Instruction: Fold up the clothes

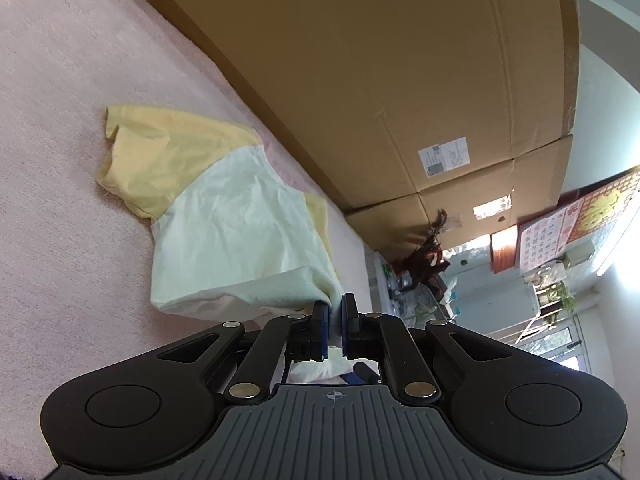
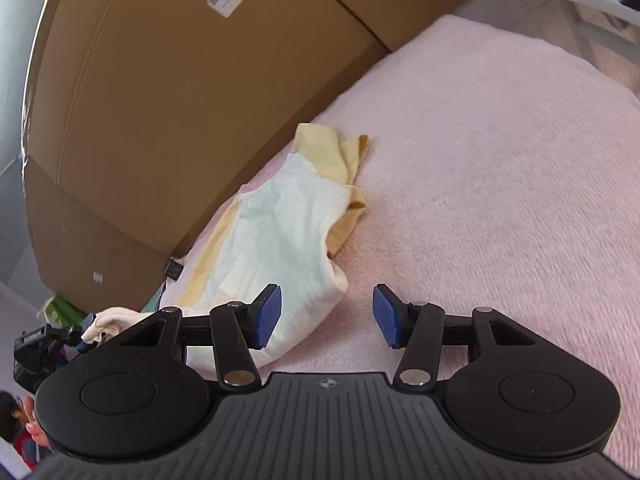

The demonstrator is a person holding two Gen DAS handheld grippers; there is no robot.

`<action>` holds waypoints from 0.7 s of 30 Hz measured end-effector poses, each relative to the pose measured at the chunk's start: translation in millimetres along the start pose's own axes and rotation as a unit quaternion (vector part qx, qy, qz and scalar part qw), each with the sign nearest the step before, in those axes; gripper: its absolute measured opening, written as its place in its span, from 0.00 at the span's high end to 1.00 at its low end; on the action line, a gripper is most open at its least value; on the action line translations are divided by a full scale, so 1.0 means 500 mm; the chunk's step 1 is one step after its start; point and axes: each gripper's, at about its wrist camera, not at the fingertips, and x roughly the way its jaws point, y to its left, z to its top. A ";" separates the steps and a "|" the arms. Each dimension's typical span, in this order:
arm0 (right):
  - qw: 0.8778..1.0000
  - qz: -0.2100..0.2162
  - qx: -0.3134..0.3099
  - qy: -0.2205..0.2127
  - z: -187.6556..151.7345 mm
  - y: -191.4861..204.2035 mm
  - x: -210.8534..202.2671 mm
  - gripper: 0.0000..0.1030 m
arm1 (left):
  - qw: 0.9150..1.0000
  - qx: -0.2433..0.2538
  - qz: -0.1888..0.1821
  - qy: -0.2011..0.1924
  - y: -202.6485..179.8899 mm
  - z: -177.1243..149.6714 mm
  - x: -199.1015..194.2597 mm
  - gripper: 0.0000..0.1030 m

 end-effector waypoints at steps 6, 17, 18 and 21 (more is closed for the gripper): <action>0.991 0.082 -0.079 0.075 0.031 0.078 0.043 0.93 | 1.000 -0.005 0.017 -0.009 0.009 0.021 -0.007 0.98; 0.940 0.138 0.311 0.037 0.146 0.011 0.120 0.45 | 0.995 -0.047 0.083 -0.033 0.032 0.068 -0.012 0.98; 0.948 0.108 0.296 0.049 0.150 0.000 0.139 0.22 | 0.994 -0.051 0.095 -0.032 0.041 0.072 -0.007 0.98; 0.957 0.073 0.273 0.070 0.137 -0.026 0.166 0.35 | 0.992 -0.056 0.112 -0.025 0.062 0.077 0.005 0.98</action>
